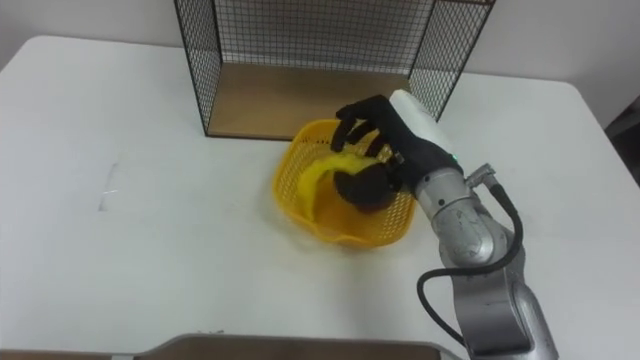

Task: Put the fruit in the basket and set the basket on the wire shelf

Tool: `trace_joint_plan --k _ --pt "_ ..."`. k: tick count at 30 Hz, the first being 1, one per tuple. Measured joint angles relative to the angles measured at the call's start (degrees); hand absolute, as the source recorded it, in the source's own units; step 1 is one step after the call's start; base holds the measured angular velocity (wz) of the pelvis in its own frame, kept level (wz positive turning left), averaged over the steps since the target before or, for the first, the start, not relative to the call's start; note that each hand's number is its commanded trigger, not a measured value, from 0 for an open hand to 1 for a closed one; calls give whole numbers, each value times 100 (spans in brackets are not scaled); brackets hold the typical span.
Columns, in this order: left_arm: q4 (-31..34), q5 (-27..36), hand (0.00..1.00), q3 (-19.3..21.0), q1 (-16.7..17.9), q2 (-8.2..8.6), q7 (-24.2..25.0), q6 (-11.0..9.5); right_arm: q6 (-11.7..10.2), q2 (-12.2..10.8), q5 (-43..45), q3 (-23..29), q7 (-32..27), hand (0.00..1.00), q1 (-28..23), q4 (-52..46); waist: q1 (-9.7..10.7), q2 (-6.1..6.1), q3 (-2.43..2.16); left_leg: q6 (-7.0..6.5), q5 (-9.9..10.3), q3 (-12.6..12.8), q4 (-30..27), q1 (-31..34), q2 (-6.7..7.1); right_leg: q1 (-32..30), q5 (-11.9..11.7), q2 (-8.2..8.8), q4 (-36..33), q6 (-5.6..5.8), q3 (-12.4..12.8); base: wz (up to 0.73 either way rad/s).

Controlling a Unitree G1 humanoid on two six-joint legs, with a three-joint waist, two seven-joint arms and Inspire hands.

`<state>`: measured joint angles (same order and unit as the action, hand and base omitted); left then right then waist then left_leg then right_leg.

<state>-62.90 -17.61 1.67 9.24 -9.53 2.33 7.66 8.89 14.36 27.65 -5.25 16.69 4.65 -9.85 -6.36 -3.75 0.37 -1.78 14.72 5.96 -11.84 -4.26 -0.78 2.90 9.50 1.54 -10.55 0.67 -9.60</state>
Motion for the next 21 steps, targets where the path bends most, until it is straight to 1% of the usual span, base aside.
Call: trace_joint_plan --k 5,11,16,18,19,21 --pt "2 -1 0 2 -3 -19 61 0 0 -1 4 -16 53 0 0 0 -2 -16 4 0 0 -8 5 0 -13 0 0 6 1 0 -2 0" --pt "2 -2 0 3 -15 -41 68 -2 -1 -1 3 -15 104 0 0 0 4 -51 26 -1 0 -11 -2 31 -30 2 0 4 1 0 -13 0" --pt "-4 -2 0 20 -16 -40 67 -15 -3 0 -14 -13 186 0 0 -1 14 -50 25 -1 0 -49 -50 75 -30 2 0 7 -5 0 -86 5" --pt "-37 16 0 19 5 -39 57 -25 -5 0 -79 -10 238 0 0 -10 14 -36 26 -1 0 -56 -45 76 -33 4 0 2 -5 0 -65 0" --pt "-61 21 0 19 32 -38 53 -33 -6 0 -131 -10 248 0 0 -10 14 -30 23 -1 0 -56 -45 76 -34 5 0 2 -5 0 -62 0" --pt "-146 81 0 28 43 -10 40 -51 -7 0 -348 -2 292 0 0 -10 39 3 -4 -1 0 -67 -47 75 -33 10 0 3 -5 0 -68 0"
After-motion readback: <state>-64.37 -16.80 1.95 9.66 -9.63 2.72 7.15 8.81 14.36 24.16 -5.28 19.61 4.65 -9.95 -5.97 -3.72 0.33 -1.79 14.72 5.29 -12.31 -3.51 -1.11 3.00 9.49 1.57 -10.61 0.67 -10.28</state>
